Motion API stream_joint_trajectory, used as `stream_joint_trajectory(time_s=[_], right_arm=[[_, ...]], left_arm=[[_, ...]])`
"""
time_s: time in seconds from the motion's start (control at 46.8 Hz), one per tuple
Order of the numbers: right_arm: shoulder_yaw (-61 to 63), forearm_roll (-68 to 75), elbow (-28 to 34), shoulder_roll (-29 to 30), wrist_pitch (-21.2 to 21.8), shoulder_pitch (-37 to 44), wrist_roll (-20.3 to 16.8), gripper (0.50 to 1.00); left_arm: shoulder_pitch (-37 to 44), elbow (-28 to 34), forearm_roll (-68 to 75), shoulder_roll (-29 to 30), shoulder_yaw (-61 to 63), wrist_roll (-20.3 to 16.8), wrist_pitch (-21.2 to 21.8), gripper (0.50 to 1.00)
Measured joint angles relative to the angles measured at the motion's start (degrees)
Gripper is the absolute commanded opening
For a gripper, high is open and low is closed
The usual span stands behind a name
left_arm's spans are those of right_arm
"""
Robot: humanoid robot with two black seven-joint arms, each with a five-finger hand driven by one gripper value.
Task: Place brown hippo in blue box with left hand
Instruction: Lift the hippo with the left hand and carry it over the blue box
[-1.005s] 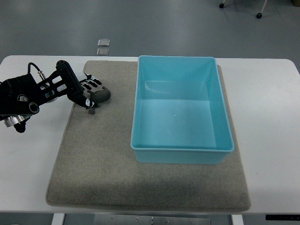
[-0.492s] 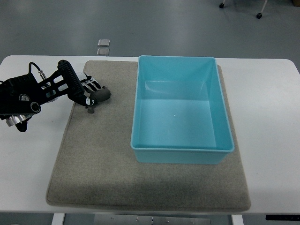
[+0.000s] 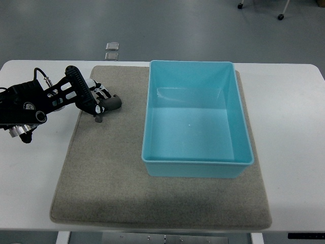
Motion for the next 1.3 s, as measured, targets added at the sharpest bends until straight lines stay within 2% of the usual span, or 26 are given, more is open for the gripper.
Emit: stream_joint_trajectory(time_s=[0.342, 0.984, 1.134, 1.305], right_arm=[[-0.02, 0.0, 0.0, 0.0, 0.0, 0.0, 0.0, 0.936], [0.01, 0.0, 0.0, 0.0, 0.01, 0.0, 0.0, 0.936], [-0.05, 0.0, 0.0, 0.0, 0.0, 0.02, 0.0, 0.936], [-0.03, 0.0, 0.0, 0.0, 0.0, 0.0, 0.0, 0.936]], left_arm=[[-0.5, -0.07, 0.01, 0.45, -0.37, 0.29, -0.42, 0.5], [-7.37, 0.24, 0.07, 2.79, -5.1, 0.21, -0.96, 0.5], [-9.45, 1.16, 0.68, 2.18, -8.16, 0.19, -1.65, 0.5], [-10.22, 3.72, 0.94, -1.93, -14.13, -0.02, -5.14, 0.5]])
